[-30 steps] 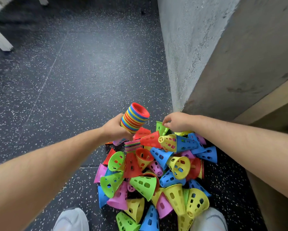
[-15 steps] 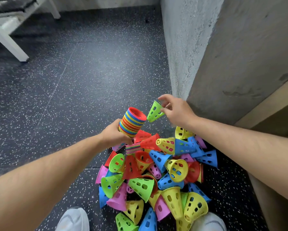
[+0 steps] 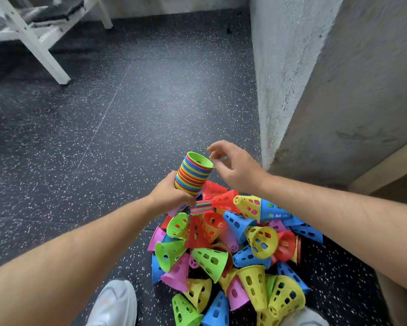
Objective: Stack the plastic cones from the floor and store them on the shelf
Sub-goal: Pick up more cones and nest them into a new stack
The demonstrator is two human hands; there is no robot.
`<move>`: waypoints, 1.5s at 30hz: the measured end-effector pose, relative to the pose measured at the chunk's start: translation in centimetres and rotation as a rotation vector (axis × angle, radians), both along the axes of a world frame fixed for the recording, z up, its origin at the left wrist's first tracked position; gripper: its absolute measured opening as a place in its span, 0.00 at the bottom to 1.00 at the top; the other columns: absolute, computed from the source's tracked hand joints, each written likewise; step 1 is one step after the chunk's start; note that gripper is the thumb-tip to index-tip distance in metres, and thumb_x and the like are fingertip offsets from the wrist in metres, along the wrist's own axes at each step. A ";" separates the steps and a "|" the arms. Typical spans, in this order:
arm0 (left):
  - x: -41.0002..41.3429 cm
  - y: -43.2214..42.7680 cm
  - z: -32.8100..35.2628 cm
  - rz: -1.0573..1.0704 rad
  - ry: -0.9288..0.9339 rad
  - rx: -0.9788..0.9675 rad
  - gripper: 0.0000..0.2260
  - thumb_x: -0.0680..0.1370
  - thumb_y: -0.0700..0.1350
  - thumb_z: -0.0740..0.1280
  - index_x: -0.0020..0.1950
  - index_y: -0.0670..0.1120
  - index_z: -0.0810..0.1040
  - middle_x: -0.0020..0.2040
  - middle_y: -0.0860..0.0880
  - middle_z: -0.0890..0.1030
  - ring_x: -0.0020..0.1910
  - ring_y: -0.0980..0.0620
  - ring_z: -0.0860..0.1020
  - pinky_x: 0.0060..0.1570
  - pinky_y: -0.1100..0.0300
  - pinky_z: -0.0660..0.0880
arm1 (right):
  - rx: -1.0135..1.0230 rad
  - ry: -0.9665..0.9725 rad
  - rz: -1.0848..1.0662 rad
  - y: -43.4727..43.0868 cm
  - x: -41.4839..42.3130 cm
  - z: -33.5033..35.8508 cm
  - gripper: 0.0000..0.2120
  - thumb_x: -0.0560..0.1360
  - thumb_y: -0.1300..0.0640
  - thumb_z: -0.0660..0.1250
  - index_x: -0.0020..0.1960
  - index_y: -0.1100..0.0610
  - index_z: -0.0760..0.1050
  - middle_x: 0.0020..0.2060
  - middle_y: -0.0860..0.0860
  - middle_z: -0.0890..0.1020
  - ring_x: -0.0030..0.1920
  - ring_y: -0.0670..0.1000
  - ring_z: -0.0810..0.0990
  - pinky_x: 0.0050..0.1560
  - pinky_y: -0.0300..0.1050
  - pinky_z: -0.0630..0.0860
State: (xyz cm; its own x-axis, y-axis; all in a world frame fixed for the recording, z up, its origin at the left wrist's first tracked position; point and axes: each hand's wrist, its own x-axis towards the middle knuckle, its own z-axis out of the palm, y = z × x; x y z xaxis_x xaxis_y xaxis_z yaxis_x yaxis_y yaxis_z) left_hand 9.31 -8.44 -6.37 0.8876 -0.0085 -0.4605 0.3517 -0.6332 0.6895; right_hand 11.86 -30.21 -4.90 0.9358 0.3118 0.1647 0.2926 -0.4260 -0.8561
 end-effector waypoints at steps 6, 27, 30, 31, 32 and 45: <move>-0.1 2.4 -0.6 0.035 0.013 0.001 0.28 0.63 0.36 0.81 0.58 0.47 0.73 0.47 0.45 0.84 0.45 0.48 0.82 0.45 0.57 0.81 | -0.393 0.101 0.094 0.2 2.4 -2.3 0.13 0.78 0.64 0.61 0.56 0.54 0.80 0.51 0.49 0.79 0.51 0.50 0.77 0.57 0.45 0.74; -1.8 4.3 -2.5 0.068 0.110 -0.073 0.29 0.62 0.37 0.81 0.59 0.47 0.76 0.51 0.45 0.86 0.46 0.51 0.84 0.44 0.63 0.80 | -0.917 0.191 0.336 2.5 5.1 -8.0 0.14 0.76 0.61 0.66 0.59 0.50 0.81 0.57 0.52 0.74 0.56 0.58 0.78 0.53 0.52 0.78; -1.7 4.7 -2.4 0.072 0.126 -0.101 0.33 0.55 0.44 0.80 0.60 0.48 0.76 0.51 0.45 0.86 0.50 0.47 0.85 0.54 0.51 0.83 | -0.900 0.196 0.299 1.9 5.2 -7.8 0.08 0.75 0.60 0.67 0.52 0.53 0.81 0.52 0.52 0.74 0.54 0.57 0.78 0.53 0.54 0.77; -1.6 4.8 -2.3 0.071 0.125 -0.114 0.33 0.55 0.44 0.79 0.60 0.48 0.77 0.50 0.46 0.86 0.51 0.47 0.86 0.55 0.49 0.82 | -0.876 0.202 0.279 1.6 5.3 -7.5 0.08 0.76 0.60 0.67 0.53 0.54 0.80 0.53 0.52 0.74 0.55 0.57 0.78 0.54 0.54 0.76; -1.6 4.9 -2.2 0.068 0.124 -0.122 0.33 0.55 0.44 0.79 0.59 0.48 0.77 0.50 0.46 0.86 0.51 0.47 0.86 0.56 0.49 0.82 | -0.841 0.202 0.248 1.3 5.4 -7.0 0.07 0.77 0.59 0.66 0.54 0.53 0.80 0.53 0.53 0.75 0.55 0.57 0.77 0.55 0.54 0.76; -1.7 6.4 -0.9 0.102 0.070 -0.174 0.24 0.57 0.39 0.77 0.52 0.45 0.80 0.47 0.42 0.87 0.47 0.44 0.86 0.53 0.48 0.82 | -0.036 0.040 0.030 7.7 3.8 1.5 0.03 0.79 0.58 0.69 0.51 0.52 0.79 0.45 0.50 0.84 0.47 0.53 0.82 0.53 0.53 0.78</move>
State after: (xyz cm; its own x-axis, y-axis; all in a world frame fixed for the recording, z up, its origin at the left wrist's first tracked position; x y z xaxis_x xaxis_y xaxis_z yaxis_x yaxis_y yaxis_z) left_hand 7.63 -1.99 -7.31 0.8537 -0.0051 -0.5208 0.4589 -0.4654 0.7568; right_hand 15.64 -22.50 -3.37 0.9314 0.3451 0.1159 0.2720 -0.4480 -0.8517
